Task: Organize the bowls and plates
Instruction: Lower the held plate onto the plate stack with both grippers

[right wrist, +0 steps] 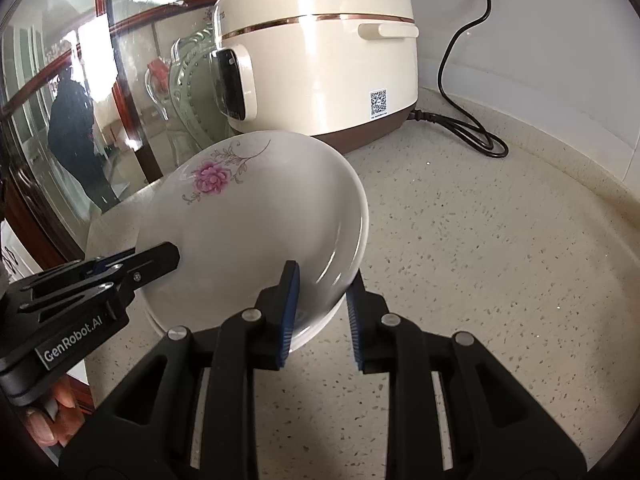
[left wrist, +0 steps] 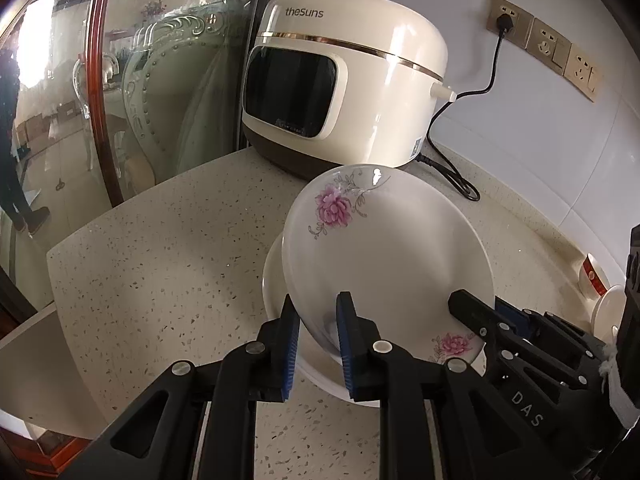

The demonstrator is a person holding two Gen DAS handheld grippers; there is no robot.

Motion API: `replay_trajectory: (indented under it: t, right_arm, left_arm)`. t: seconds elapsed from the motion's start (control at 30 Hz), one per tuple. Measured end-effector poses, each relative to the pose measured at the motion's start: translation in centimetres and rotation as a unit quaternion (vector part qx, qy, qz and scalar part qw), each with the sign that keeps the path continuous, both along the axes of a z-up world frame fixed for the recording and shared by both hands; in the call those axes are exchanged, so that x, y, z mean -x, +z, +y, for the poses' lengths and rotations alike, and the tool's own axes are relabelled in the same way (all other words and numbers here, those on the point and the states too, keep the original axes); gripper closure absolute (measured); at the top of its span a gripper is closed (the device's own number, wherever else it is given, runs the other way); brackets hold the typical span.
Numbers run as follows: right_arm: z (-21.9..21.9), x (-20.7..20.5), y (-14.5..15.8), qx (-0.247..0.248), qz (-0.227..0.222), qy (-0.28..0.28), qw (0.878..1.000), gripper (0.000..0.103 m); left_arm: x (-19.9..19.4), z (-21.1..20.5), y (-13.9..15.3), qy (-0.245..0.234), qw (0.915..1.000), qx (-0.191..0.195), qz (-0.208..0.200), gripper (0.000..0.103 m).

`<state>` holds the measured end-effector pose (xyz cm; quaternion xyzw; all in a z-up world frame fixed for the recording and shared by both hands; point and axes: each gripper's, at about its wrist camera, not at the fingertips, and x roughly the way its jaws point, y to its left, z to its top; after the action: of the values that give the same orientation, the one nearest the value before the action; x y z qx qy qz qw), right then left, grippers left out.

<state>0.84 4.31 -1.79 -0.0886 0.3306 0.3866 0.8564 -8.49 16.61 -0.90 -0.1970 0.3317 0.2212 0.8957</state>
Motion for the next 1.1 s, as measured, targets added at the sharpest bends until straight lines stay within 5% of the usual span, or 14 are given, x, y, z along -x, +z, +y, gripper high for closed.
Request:
replay_trajectory:
  t: [0.47,0.7,1.1]
  right_arm:
    - [0.5,0.2,-0.3,0.013,0.003,0.002,1.000,0.071]
    - [1.3,0.9,-0.4,0.036,-0.010,0.014,0.999,0.056]
    - [1.2,1.0,-0.5,0.038,-0.005,0.014,0.999,0.054]
  left_arm:
    - [0.0,-0.7,0.2,0.003,0.9997,-0.020,0.013,0.081]
    - [0.0,-1.3,0.5,0.020,0.9979,-0.056,0.027,0.075]
    - [-0.3,-1.8,0.2,0.023,0.9946,-0.089,0.047,0.073]
